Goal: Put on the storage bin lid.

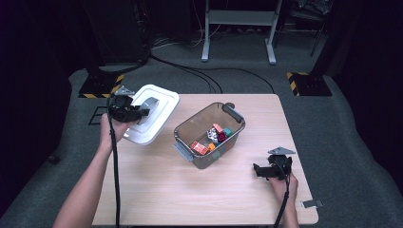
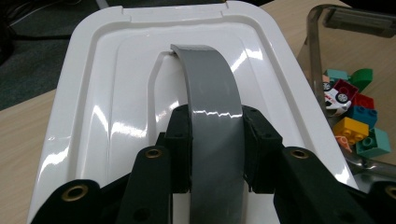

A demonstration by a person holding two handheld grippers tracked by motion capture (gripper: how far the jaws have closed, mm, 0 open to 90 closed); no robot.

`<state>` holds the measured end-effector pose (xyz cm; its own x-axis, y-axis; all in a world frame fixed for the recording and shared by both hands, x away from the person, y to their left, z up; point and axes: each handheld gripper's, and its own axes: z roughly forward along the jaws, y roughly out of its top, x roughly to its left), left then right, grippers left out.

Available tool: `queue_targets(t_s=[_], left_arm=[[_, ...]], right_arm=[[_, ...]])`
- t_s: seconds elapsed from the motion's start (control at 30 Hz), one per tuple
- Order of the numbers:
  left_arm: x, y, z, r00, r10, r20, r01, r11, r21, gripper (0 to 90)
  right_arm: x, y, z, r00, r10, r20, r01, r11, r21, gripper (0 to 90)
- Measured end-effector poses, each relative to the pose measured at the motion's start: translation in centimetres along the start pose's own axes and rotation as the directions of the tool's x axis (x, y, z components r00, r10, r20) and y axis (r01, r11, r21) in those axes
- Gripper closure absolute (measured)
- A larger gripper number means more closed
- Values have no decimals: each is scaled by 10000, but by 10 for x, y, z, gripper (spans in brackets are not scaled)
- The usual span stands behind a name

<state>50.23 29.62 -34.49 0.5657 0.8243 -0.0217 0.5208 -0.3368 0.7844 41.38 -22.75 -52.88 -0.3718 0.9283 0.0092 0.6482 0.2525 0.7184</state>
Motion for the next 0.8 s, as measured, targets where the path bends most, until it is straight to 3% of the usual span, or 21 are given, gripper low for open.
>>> queue_targets(t_s=[0.23, 0.27, 0.43, 0.8], left_arm=[[-14, 13, 4, 9991, 336, 268, -337, 9994, 25, 671], [-16, 16, 4, 9981, 530, 307, -534, 9985, 130, 671], [-30, 25, 8, 9956, 777, 527, -786, 9968, 160, 671], [-63, 39, 23, 9875, 1136, 1092, -1158, 9932, 135, 671]], right_arm=[[0, 0, 0, 10000, 8, 1, -8, 10000, 1, 3], [0, 0, 0, 10000, 1, 0, -1, 10000, 3, 3], [0, 0, 0, 10000, 5, -1, -5, 10000, 3, 3], [0, 0, 0, 10000, 10, -2, -10, 10000, 2, 3]])
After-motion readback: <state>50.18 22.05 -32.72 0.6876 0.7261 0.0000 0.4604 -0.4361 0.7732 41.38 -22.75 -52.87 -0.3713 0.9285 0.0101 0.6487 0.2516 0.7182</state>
